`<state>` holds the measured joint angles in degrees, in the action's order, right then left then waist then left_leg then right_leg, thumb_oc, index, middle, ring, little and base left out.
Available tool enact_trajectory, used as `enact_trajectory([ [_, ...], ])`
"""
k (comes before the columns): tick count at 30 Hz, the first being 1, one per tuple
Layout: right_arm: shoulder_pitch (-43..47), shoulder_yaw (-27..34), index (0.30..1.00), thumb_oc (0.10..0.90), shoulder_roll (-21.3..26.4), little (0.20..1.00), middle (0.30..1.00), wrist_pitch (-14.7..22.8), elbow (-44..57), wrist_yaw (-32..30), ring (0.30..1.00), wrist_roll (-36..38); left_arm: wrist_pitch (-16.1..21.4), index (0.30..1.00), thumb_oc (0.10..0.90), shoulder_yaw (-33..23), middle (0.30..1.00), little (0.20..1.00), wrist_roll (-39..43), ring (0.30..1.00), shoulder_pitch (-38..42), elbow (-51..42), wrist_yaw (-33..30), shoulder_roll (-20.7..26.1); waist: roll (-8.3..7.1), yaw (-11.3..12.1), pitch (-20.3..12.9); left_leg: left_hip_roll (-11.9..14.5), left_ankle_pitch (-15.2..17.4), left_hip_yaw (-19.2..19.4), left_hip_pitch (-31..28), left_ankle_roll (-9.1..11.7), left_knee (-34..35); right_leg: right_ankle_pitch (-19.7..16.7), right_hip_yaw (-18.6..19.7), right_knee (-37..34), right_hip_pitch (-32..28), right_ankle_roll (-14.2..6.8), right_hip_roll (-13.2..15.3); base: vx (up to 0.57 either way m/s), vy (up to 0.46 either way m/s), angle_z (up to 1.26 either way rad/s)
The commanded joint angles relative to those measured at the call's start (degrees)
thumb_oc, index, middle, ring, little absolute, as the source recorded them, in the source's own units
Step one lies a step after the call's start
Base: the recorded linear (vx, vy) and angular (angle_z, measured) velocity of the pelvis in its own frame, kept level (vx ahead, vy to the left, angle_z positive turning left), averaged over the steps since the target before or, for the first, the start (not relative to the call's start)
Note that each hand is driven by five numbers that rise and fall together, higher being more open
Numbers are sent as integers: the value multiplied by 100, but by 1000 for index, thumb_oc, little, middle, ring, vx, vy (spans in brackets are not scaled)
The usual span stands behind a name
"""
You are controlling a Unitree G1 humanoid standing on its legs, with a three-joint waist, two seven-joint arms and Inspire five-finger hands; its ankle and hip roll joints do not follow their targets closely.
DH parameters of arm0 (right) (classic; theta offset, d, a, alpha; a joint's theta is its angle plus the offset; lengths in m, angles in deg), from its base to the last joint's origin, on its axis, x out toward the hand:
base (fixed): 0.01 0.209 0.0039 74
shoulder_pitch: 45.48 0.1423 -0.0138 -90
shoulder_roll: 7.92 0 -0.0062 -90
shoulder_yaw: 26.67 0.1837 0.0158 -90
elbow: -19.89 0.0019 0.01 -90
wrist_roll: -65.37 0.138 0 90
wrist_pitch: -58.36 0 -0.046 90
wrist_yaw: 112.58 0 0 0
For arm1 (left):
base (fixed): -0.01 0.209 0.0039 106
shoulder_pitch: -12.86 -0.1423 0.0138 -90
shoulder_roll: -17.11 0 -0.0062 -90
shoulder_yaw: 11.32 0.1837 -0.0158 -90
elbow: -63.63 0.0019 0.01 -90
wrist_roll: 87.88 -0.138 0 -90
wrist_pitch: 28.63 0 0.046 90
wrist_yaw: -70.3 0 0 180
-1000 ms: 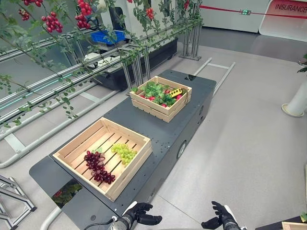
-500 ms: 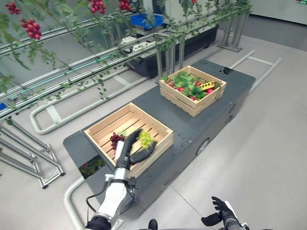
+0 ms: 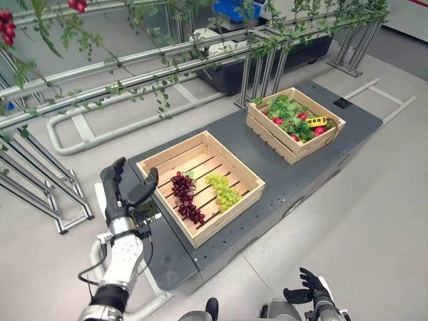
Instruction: Pick up the fruits from the basket on one side to the basket on the other side
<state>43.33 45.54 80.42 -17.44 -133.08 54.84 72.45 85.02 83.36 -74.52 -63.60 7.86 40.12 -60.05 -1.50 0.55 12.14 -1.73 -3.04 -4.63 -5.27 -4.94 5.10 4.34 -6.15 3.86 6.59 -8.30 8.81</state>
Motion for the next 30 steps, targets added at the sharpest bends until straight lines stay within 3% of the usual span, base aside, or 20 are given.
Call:
enact_trajectory([
  [1,263,-5,900,800,182,900,900,334,-135,-52,900,-131,125,900,800,177,900,900,-333,900,872,-393,-63,324,99,-152,-176,108,642,321,-175,52,-10,-799,190,-135,-277,259,-225,148,-279,81],
  [4,256,-77,900,800,239,900,900,295,-24,4,900,42,-80,900,800,290,900,900,-859,900,852,-375,-239,508,49,-159,-159,288,519,501,-138,193,-10,-641,-53,-269,-615,323,-325,158,-185,81],
  [8,239,-17,900,800,470,900,900,196,72,74,900,26,-296,900,800,391,900,900,-679,900,1330,-86,-94,909,34,-289,-28,535,394,906,4,333,-129,-478,-183,-220,-635,444,-356,67,-45,22],
  [12,689,-148,900,800,941,900,900,335,113,212,900,209,-365,900,800,1029,900,900,-1194,900,2508,487,-745,1511,108,-496,629,665,387,1009,666,465,-787,-304,-192,434,-12,555,-249,-101,101,22],
  [13,728,-166,900,800,962,900,900,342,109,223,900,211,-415,900,800,1072,900,900,-1333,900,2583,518,-767,1547,109,-502,660,665,400,1004,724,468,-842,-292,-185,490,53,557,-239,-164,164,10],
  [15,1088,-357,900,800,1150,900,900,443,120,248,900,296,-641,900,800,1632,900,900,-1845,900,3335,682,-1057,1941,94,-560,1040,630,549,1020,1335,472,-1480,-253,-24,972,672,566,-165,-180,166,-3],
  [18,1289,-433,900,800,1306,900,900,489,164,236,900,419,-866,900,800,2225,900,900,-2307,900,4056,769,-1046,2368,64,-610,1328,554,732,1032,1822,443,-2044,-208,104,1316,1090,566,-150,-102,126,3],
  [24,1481,-397,900,800,1486,900,900,547,321,160,900,510,-1173,900,800,3100,900,900,-3071,900,4921,763,-943,2787,38,-678,1647,510,1013,1077,2545,372,-2845,-96,252,1875,1716,576,-174,-66,73,-3],
  [26,1551,-336,900,800,1594,900,900,555,383,113,900,485,-1347,900,800,3651,900,900,-3559,900,5416,748,-780,2996,49,-711,1766,526,1174,1058,2943,338,-3281,-19,284,2166,2028,588,-173,-57,50,-8],
  [30,1641,-296,900,800,1689,900,900,521,397,82,900,481,-1358,900,800,3872,900,900,-3684,900,5592,863,-845,3020,51,-724,1766,545,1257,1051,3304,324,-3559,28,292,2386,2354,588,-176,-38,34,1],
])
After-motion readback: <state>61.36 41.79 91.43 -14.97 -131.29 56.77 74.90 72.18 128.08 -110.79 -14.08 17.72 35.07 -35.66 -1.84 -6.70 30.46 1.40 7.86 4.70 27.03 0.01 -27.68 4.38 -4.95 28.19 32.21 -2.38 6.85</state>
